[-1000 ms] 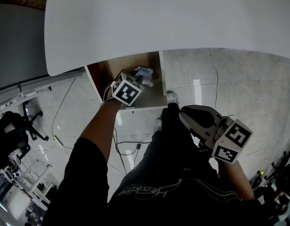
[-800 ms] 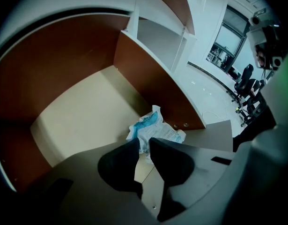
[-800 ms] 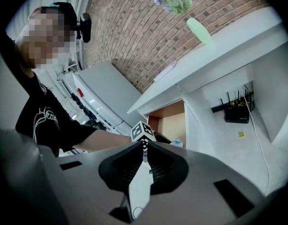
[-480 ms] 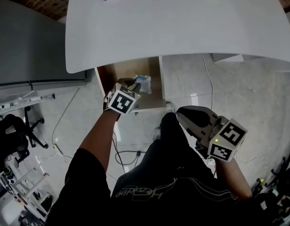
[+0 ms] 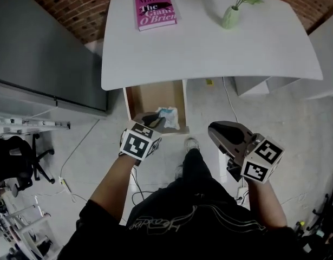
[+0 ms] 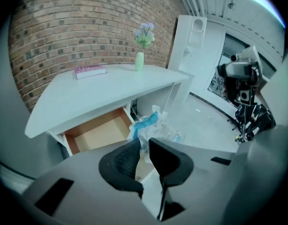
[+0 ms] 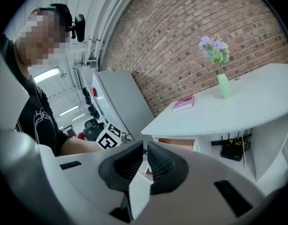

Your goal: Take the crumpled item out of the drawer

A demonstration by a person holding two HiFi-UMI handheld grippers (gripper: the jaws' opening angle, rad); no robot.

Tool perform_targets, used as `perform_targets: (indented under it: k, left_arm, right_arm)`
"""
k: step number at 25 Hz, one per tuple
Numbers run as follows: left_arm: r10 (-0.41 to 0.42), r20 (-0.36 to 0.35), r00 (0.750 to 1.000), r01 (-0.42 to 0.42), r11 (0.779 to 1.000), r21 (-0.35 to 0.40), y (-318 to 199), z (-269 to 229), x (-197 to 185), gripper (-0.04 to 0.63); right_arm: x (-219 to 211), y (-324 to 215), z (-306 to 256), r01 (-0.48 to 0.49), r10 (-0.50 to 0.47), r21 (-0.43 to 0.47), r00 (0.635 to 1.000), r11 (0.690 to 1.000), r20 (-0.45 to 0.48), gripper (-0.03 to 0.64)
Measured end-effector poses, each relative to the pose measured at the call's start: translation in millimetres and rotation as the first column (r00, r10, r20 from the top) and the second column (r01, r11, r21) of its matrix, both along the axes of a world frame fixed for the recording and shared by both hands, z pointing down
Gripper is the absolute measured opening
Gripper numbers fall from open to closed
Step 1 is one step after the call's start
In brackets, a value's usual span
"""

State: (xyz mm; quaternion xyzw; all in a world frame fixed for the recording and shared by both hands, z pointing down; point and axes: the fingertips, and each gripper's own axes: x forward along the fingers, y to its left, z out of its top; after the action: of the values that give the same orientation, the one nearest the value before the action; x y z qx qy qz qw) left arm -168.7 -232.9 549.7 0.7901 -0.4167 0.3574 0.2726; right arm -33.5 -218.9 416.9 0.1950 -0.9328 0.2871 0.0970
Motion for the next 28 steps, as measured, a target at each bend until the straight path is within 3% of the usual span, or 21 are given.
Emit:
perform_targets:
  k: [4,8,15,19,22,28]
  left_arm:
    - [-0.033,-0.057,0.998,0.036,0.998,0.052,40.8,-66.5,16.3,0.080]
    - [-0.058,-0.167,0.984,0.079,0.989,0.125,76.5,-137.1,31.4,0.080]
    - [-0.069,-0.311,0.948,0.141,0.966,0.217,133.7,-232.1,39.5,0.080]
    - [-0.059,-0.400,0.914,0.182,0.944,0.276,157.2,-267.0,41.3,0.080]
    - [-0.065,-0.419,0.906,0.213,0.924,0.317,164.1,-288.3,44.0,0.080]
    - [-0.090,-0.390,0.916,0.251,0.888,0.385,170.8,-315.0,62.0,0.080]
  right_arm:
    - [1.5,30.0,-38.1,-0.002,0.001,0.050,1.000,0.999,0.017,0.057]
    - [-0.1,64.7,-72.2,0.013,-0.016,0.099,0.999,0.995,0.039,0.057]
    - [1.0,110.5,-129.2,-0.006,-0.009,0.182,0.997,0.983,0.082,0.057]
    - [6.9,127.0,-152.8,-0.020,0.000,0.225,0.996,0.974,0.090,0.057]
    - [9.4,130.8,-169.7,-0.014,-0.011,0.261,0.995,0.965,0.096,0.057]
    - [18.2,136.4,-187.0,0.028,-0.062,0.287,0.992,0.958,0.111,0.057]
